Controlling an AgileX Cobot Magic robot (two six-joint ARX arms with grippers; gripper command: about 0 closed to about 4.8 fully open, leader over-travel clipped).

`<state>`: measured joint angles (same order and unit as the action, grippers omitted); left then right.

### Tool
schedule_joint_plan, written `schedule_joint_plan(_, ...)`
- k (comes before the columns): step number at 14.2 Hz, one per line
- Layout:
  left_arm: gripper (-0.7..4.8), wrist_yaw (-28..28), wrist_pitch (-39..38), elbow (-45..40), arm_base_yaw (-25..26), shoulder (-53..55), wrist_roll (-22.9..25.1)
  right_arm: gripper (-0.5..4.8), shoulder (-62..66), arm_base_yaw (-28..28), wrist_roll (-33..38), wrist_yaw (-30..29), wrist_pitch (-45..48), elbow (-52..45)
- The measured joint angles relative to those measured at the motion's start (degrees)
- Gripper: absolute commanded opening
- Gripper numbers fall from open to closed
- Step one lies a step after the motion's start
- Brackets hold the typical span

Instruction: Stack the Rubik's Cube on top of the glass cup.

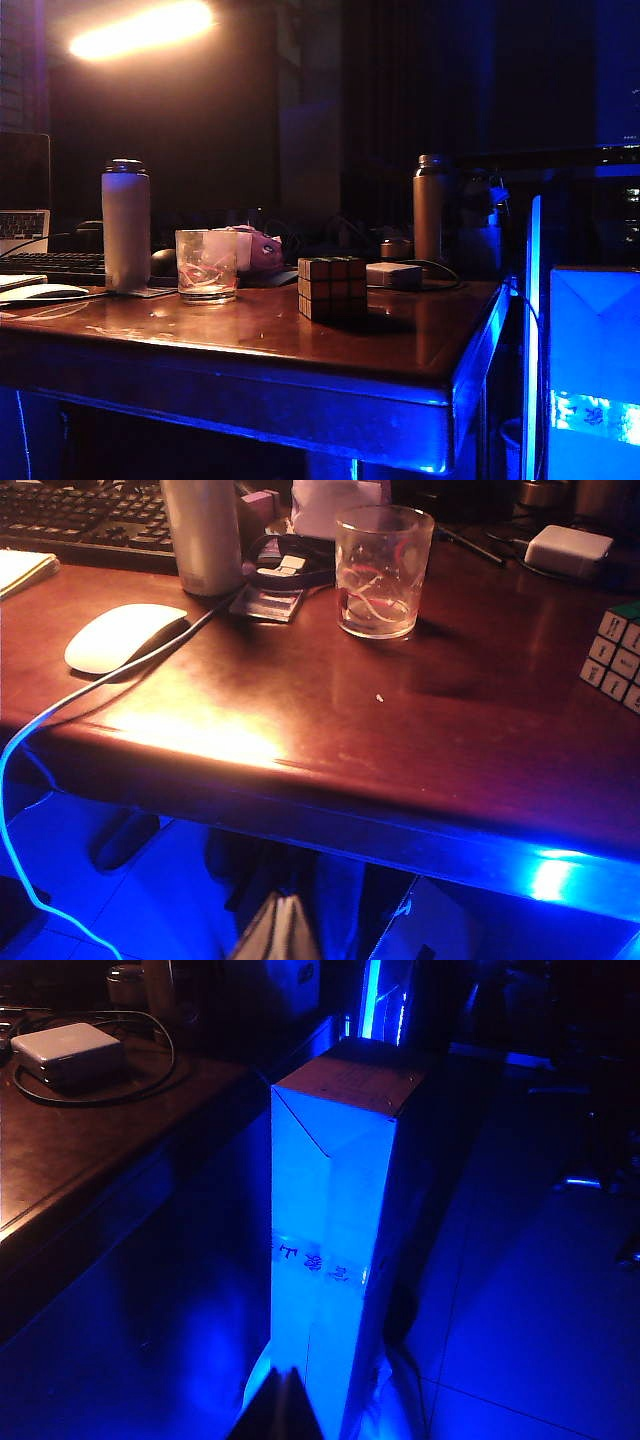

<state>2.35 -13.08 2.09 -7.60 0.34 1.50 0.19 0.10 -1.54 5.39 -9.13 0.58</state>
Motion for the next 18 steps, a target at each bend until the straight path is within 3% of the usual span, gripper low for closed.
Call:
schedule_joint_plan(7, -0.03, 0.00, 0.02, 0.00, 0.00, 0.00, -0.37, -0.01, 0.00, 0.00, 2.82, 0.48, 0.02, 0.00)
schedule_joint_plan(8, -0.03, 0.00, 0.02, 0.00, 0.00, -0.02, -1.92, -0.01, 0.00, 0.00, 5.31, 1.03, 0.04, 0.02)
schedule_joint_plan(11, -0.03, -1.68, 1.44, 2.73, 0.00, -0.02, -13.88, -0.01, 0.00, 0.02, 11.56, 2.10, -0.61, 3.17)
schedule_joint_plan(12, -0.03, -3.34, 3.98, 5.49, 0.02, 0.00, -15.15, -0.01, 0.02, 0.02, 11.82, 2.10, -0.66, 5.09)
schedule_joint_plan(15, -0.03, -12.31, 7.34, 18.43, 0.02, 3.45, -14.21, -0.01, 1.16, 0.02, 12.07, 2.43, 0.74, 12.98)
schedule_joint_plan(18, -0.03, -12.90, 6.82, 31.63, 0.02, 17.55, -7.23, -0.01, 9.05, 0.02, 12.04, 2.38, 1.75, 19.76)
